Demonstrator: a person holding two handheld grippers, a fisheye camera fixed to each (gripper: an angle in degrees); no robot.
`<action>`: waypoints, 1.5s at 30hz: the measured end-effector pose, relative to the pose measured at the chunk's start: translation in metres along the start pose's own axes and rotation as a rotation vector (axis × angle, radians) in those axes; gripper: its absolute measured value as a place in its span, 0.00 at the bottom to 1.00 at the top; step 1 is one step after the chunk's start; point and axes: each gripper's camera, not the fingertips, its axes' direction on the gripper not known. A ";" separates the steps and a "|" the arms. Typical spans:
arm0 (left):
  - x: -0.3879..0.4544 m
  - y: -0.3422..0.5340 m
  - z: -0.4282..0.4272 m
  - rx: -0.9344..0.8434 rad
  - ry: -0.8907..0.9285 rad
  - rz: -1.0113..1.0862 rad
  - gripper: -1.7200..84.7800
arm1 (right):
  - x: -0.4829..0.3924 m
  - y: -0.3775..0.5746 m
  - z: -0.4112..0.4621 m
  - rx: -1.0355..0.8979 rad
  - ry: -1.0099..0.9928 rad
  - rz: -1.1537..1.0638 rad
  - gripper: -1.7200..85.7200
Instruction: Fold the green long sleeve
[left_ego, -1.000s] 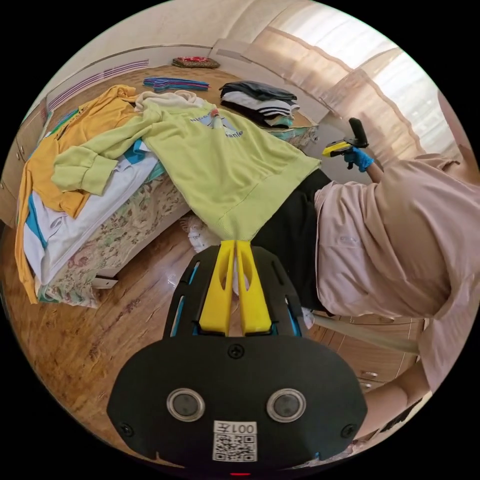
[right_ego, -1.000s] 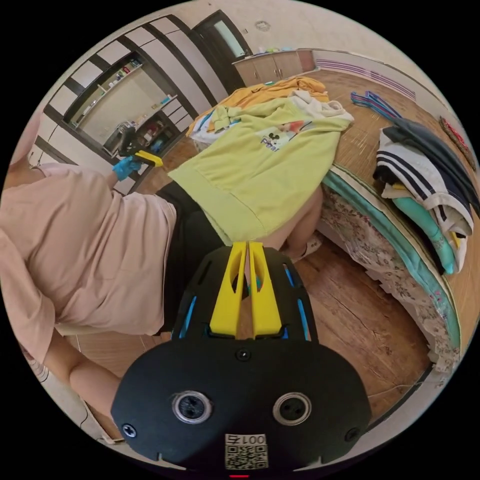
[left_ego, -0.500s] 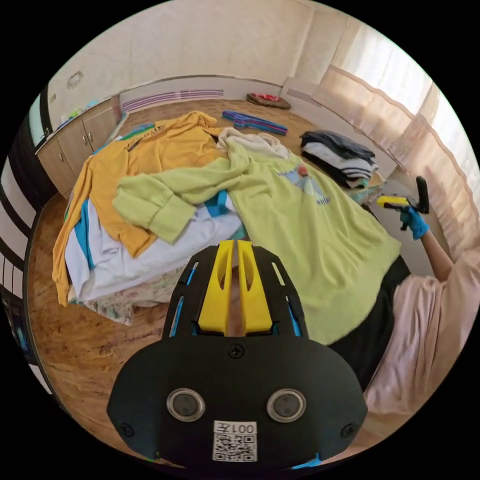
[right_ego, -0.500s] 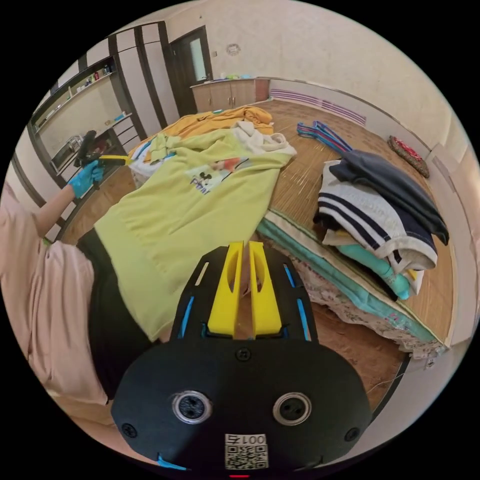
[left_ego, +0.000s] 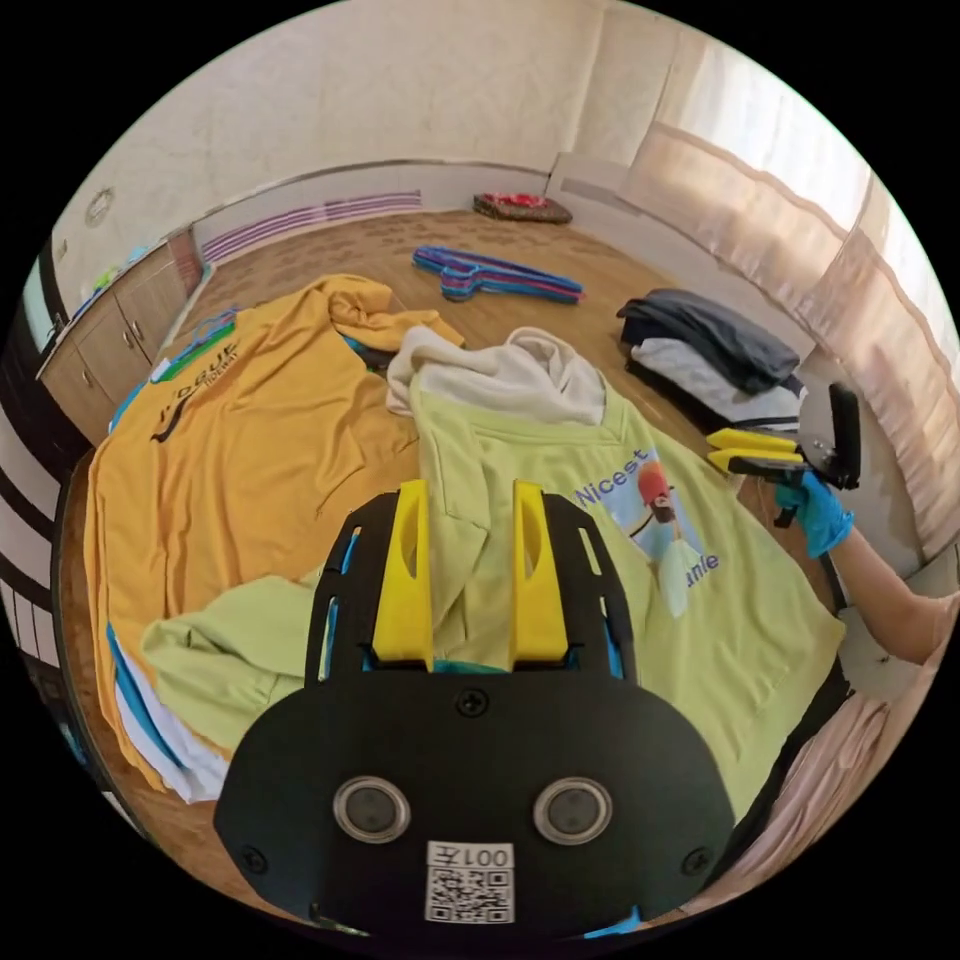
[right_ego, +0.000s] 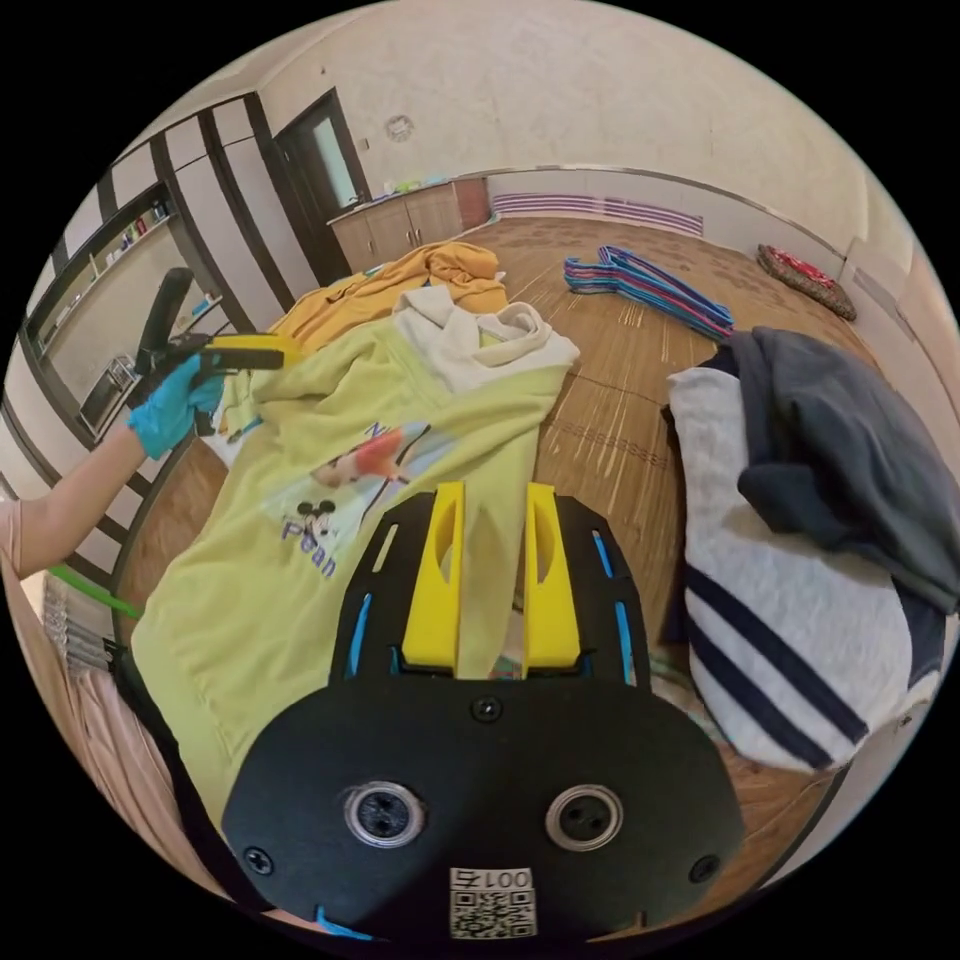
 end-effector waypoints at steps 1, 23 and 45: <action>0.001 -0.009 0.014 -0.032 -0.005 -0.008 0.11 | 0.003 -0.008 0.009 -0.002 -0.007 0.002 0.12; -0.036 -0.056 -0.006 -0.094 -0.336 -0.183 0.00 | -0.043 -0.052 0.050 0.055 -0.088 -0.160 0.03; 0.056 -0.090 -0.048 0.074 -0.391 0.007 0.01 | -0.003 -0.026 0.026 0.034 -0.012 0.023 0.06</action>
